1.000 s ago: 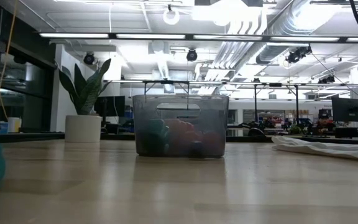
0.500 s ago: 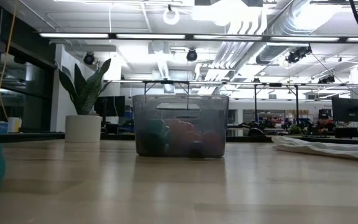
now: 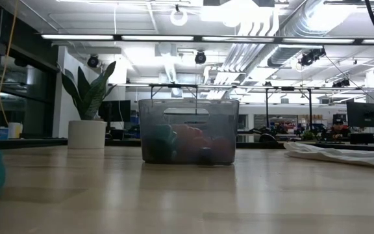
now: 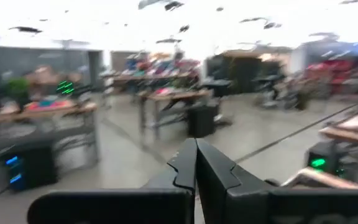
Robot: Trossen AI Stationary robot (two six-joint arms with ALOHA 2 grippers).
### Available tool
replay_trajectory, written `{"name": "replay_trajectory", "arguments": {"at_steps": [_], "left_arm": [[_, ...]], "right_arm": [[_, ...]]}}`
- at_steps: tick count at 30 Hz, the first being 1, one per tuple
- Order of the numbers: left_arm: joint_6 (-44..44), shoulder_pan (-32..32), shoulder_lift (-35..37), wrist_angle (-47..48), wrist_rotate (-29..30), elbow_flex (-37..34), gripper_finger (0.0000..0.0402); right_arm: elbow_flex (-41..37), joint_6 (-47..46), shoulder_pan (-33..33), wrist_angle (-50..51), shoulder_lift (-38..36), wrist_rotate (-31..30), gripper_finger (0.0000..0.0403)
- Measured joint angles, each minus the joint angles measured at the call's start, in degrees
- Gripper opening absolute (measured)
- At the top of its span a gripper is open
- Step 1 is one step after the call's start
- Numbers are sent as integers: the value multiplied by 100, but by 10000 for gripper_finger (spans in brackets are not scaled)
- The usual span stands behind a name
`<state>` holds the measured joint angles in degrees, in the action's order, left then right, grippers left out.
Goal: Pick and placing Produce into tupperware
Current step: Return to Home Position
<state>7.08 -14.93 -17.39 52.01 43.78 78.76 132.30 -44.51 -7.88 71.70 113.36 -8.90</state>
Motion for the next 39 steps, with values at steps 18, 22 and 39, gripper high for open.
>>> {"name": "replay_trajectory", "arguments": {"at_steps": [18, 22, 39], "left_arm": [[-190, -82, -2, -279, -2728, -956, 0], [-677, -82, -1, -276, -3850, -962, 0], [-1835, -81, 1675, -1575, -3524, -2791, 0]], "right_arm": [[-1, -31, 2, 6, 2, -210, 0], [-1, -45, 2, 6, 2, -211, 0], [-3, -100, -4, 4, 4, -86, 0]]}}
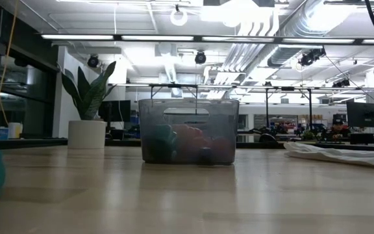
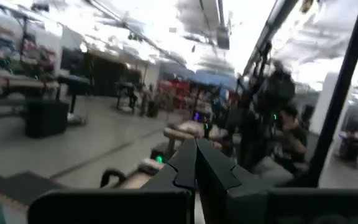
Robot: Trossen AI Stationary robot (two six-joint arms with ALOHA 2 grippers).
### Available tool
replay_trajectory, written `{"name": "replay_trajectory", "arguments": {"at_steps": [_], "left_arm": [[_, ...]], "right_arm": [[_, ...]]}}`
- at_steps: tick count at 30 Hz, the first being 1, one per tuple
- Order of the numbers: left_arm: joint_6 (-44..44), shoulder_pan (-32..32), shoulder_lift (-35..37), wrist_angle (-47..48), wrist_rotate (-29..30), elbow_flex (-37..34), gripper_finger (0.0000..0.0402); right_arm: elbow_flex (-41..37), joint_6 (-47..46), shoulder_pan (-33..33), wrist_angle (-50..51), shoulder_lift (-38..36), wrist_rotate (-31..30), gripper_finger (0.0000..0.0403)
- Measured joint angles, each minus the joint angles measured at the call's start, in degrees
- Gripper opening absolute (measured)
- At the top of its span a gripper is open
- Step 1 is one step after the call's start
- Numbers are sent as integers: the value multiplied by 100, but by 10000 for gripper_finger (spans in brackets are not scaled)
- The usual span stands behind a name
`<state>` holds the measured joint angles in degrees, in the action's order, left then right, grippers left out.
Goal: Pick and placing Produce into tupperware
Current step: Return to Home Position
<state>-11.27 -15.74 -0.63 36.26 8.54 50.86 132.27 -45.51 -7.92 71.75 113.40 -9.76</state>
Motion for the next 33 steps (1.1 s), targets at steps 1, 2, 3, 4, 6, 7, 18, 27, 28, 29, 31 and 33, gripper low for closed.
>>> {"name": "replay_trajectory", "arguments": {"at_steps": [1, 2, 3, 4, 6, 7, 18, 27, 28, 29, 31, 33], "left_arm": [[0, -1, -16, -59, -51, -111, 0], [5, -4, -41, -461, -149, -268, 0], [-19, -4, -38, -760, -295, -458, 0], [-80, -1, 14, -907, -437, -693, 0], [-126, -1, 12, -1417, -535, -1076, 0], [-151, -1, 14, -1617, -533, -1218, 0], [-403, -1, 15, -2777, -659, -2710, 0], [-705, -1, 25, -4075, -637, -4041, 0], [-730, -1, 25, -4198, -613, -4179, 0], [-769, 0, 22, -4293, -590, -4299, 0], [-867, -1, 23, -4447, -526, -4466, 0], [-914, -1, 25, -4605, -482, -4607, 0]], "right_arm": [[0, -5, 0, 0, 0, 52, 0], [0, -5, 2, 4, 0, 85, 0], [0, 27, 0, 8, 0, 106, 0], [-1, 41, 0, 22, 2, 127, 0], [-2, 63, 0, 52, 2, 140, 0], [-2, 91, 0, 69, 2, 151, 0], [-2, 962, 0, 137, 2, 252, 0], [-2, 1555, 87, 349, 2, 277, 0], [-2, 1592, 110, 350, 2, 281, 0], [-2, 1608, 126, 352, 2, 284, 0], [-2, 1692, 166, 384, 2, 284, 0], [-2, 1770, 203, 389, 2, 284, 0]]}}
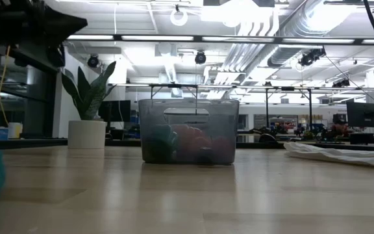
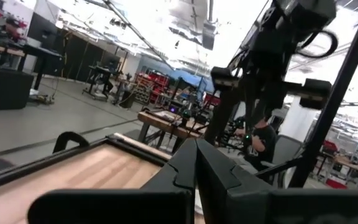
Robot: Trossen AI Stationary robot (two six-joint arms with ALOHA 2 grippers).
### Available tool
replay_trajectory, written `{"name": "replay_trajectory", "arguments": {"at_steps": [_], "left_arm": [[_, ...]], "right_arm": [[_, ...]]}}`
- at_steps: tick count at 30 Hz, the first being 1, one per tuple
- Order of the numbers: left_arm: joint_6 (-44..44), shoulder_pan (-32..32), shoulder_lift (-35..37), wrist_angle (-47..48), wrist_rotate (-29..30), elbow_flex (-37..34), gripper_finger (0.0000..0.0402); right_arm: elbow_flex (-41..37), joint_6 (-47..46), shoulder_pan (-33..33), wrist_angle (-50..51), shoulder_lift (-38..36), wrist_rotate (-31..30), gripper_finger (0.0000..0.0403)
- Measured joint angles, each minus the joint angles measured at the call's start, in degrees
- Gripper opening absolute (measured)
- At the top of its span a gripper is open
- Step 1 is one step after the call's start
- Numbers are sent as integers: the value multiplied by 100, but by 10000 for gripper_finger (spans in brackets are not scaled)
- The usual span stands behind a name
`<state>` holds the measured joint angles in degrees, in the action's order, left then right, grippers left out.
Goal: Pick and placing Produce into tupperware
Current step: Return to Home Position
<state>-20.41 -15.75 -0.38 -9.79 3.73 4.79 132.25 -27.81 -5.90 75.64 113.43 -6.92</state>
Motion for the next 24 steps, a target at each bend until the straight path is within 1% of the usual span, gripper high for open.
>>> {"name": "replay_trajectory", "arguments": {"at_steps": [4, 9, 11, 15, 24], "left_arm": [[-85, 0, 0, -95, 10, -178, 0], [-149, 0, 0, -122, -92, -353, 0], [-189, 0, 0, -281, -161, -422, 0], [-188, 0, 0, -287, -173, -432, 0], [-236, 0, 0, 724, -222, -430, 0]], "right_arm": [[0, 174, 91, 2, -16, 0, 0], [0, 360, 210, 0, -136, 12, 0], [2, 433, 257, 7, -174, 16, 0], [2, 546, 357, 31, -262, 50, 0], [2, 743, 511, 108, -337, 138, 0]]}}
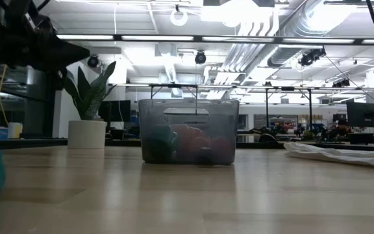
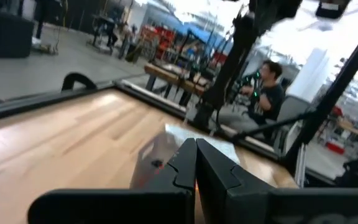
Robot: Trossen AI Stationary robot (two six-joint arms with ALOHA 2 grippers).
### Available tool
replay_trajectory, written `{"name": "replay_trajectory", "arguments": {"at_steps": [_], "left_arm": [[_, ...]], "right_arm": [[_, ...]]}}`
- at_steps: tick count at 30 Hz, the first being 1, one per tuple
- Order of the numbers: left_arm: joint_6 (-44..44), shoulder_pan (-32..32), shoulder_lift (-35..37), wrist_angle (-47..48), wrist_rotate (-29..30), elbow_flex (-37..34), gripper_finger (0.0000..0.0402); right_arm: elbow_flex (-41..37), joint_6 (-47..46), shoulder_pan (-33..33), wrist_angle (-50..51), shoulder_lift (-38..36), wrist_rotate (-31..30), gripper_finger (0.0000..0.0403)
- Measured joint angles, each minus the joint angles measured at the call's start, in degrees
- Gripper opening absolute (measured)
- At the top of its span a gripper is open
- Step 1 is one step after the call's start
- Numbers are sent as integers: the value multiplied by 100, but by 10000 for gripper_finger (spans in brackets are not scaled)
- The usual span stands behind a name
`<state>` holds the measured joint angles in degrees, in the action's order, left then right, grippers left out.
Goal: Pick and placing Produce into tupperware
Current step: Return to Home Position
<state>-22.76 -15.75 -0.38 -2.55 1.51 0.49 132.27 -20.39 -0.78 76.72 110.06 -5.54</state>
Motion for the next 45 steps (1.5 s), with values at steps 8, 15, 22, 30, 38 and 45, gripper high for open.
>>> {"name": "replay_trajectory", "arguments": {"at_steps": [8, 15, 22, 30, 38, 45], "left_arm": [[143, 0, 0, 165, -410, 0, 0], [295, 0, 0, 162, -407, 0, 0], [297, 0, 0, 164, -332, 2, 0], [297, 0, 0, 165, -323, 4, 0], [297, 1, 0, 167, -320, 4, 1], [297, 0, 0, 169, -320, 7, 1]], "right_arm": [[0, 55, 5, 23, -2, 20, 0], [0, 284, 5, -146, -2, 529, 0], [0, 1172, 5, -1313, -132, 1188, 0], [2, 1242, 41, -2590, -792, 403, 0], [2, 1397, -444, -1310, -1381, -1059, 0], [-2, 1629, -796, -1000, -1418, -917, 0]]}}
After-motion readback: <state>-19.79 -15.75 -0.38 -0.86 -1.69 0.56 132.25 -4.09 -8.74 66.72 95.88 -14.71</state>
